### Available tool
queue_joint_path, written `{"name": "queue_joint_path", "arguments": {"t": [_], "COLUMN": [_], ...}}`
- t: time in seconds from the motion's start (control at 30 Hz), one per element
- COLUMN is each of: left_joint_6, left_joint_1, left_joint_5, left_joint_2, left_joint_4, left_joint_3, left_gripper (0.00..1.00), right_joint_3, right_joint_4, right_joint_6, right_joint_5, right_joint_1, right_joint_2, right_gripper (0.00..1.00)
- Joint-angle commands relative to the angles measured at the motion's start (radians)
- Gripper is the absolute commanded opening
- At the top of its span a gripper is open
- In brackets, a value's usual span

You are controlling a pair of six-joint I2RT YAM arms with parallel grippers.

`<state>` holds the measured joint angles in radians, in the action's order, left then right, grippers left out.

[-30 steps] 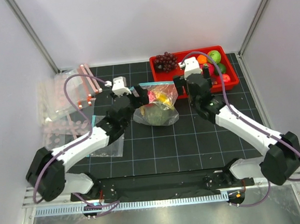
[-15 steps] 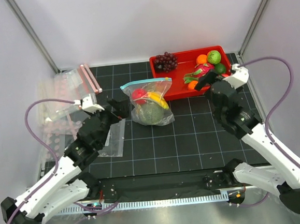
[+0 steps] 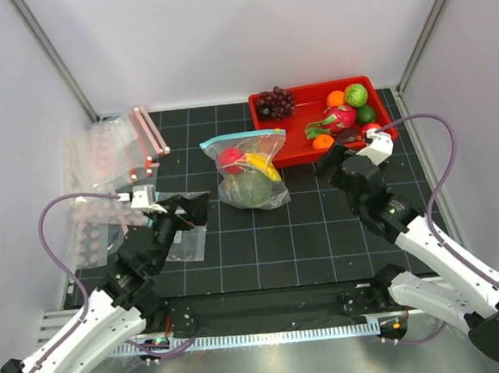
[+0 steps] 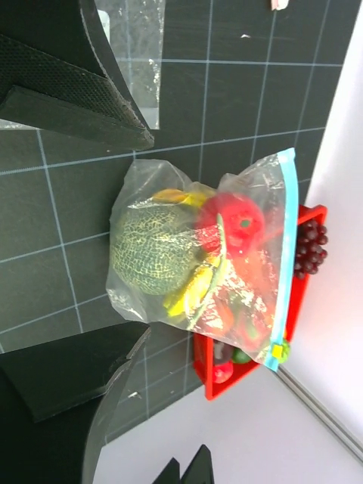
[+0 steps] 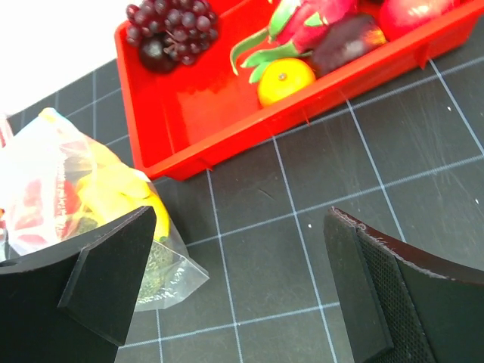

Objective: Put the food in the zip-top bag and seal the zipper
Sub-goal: Reset both arms

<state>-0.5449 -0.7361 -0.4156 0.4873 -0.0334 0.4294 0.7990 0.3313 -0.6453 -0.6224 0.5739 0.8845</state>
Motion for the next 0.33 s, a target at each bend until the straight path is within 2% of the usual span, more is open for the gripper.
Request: {"name": "queue_joint_path", "arguments": {"t": [0.0,0.3], "left_joint_6": [0.042,0.045], "left_joint_1": [0.004,0.004], "left_joint_5": [-0.012,-0.015], "left_joint_2": [-0.027,-0.036], "left_joint_4": [-0.043,-0.043], "left_joint_3": [-0.006,-0.009], "left_gripper": [1.0,1.0], "right_joint_3": [-0.032,-0.133], "right_joint_4": [-0.107,-0.231], "right_joint_6": [0.044,0.099], "right_joint_5": [0.004,0.067], "right_joint_1": [0.0,0.0], "right_joint_2": [-0.048,-0.145], "right_gripper": [1.0,1.0]}}
